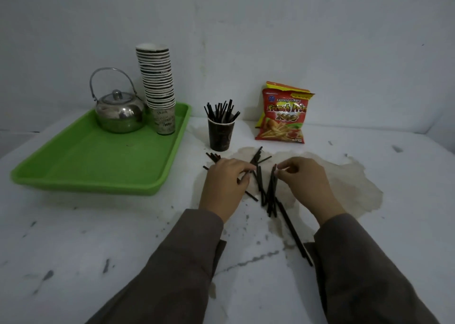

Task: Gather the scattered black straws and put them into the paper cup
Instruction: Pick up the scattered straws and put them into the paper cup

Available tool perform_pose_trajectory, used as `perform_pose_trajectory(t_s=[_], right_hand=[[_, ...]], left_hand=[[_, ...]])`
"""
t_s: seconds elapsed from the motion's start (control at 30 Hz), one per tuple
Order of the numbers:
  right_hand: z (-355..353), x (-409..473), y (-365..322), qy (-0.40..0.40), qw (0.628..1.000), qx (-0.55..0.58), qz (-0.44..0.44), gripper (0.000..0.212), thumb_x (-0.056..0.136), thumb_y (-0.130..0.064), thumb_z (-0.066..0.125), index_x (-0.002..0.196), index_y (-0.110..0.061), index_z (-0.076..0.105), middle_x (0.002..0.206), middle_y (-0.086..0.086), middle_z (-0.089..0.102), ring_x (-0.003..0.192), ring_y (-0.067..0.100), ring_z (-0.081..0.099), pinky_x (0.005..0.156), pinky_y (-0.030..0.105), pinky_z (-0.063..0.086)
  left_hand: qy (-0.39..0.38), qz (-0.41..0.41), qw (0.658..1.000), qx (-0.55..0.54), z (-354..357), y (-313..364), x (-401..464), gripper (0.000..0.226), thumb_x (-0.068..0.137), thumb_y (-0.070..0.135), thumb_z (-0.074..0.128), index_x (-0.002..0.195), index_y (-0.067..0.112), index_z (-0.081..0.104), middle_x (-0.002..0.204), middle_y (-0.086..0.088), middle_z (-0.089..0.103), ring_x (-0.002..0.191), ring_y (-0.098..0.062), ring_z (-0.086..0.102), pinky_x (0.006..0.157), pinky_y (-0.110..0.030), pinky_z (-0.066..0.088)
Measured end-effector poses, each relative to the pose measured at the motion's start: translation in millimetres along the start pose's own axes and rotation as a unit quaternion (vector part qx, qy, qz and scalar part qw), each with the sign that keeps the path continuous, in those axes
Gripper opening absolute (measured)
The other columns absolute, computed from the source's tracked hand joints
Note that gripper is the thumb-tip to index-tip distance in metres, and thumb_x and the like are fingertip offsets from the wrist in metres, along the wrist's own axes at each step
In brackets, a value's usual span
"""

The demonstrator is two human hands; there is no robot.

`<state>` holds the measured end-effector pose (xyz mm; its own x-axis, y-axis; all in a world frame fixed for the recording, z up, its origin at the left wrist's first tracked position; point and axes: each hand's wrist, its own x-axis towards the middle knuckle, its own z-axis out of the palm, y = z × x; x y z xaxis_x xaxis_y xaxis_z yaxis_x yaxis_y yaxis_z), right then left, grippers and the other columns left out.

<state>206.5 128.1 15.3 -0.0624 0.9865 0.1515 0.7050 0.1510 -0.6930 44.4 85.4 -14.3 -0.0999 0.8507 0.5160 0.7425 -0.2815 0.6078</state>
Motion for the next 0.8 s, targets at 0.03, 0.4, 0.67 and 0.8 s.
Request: perform_pose_trajectory(t_s=[0.03,0.4,0.67,0.8], right_hand=[[-2.9,-4.4,3.8,-0.016,0.999,-0.031,0.012,0.010,0.080,-0.029,0.070,0.081,-0.019,0.067,0.073,-0.004,0.059,0.064,0.004,0.052,0.052,0.019,0.037],[-21.8,-28.5,-7.1,-0.199,0.953,-0.216,0.079,0.035,0.073,-0.037,0.076,0.076,-0.004,0.063,0.069,0.011,0.064,0.054,0.020,0.059,0.055,0.032,0.055],[-9.6,-28.4,-5.3,-0.224,0.933,-0.271,0.070,0.038,0.077,-0.032,0.072,0.058,-0.010,0.048,0.061,0.005,0.053,0.063,0.021,0.058,0.064,0.031,0.052],[-7.0,-26.7,-1.9,-0.222,0.942,-0.236,0.085,0.035,0.081,-0.025,0.069,0.057,-0.007,0.050,0.057,0.008,0.055,0.056,0.025,0.060,0.059,0.033,0.055]], left_hand=[[-0.013,-0.005,1.000,0.015,3.1,0.9,-2.1,0.023,0.081,0.010,0.061,0.099,0.022,0.069,0.096,0.001,0.070,0.092,-0.018,0.056,0.084,-0.032,0.046],[-0.178,0.086,0.966,0.168,19.7,14.1,-14.6,0.081,0.068,-0.018,0.040,0.129,0.034,0.046,0.140,0.006,0.046,0.129,-0.021,0.033,0.098,-0.039,0.026],[-0.226,0.160,0.939,0.203,27.0,13.0,-17.0,0.062,0.082,-0.008,0.044,0.124,0.037,0.052,0.147,0.002,0.036,0.135,-0.018,0.024,0.101,-0.035,0.011],[-0.230,0.141,0.948,0.169,30.9,11.4,-17.3,0.066,0.079,-0.013,0.040,0.127,0.031,0.050,0.141,0.004,0.044,0.130,-0.018,0.032,0.097,-0.032,0.017]])
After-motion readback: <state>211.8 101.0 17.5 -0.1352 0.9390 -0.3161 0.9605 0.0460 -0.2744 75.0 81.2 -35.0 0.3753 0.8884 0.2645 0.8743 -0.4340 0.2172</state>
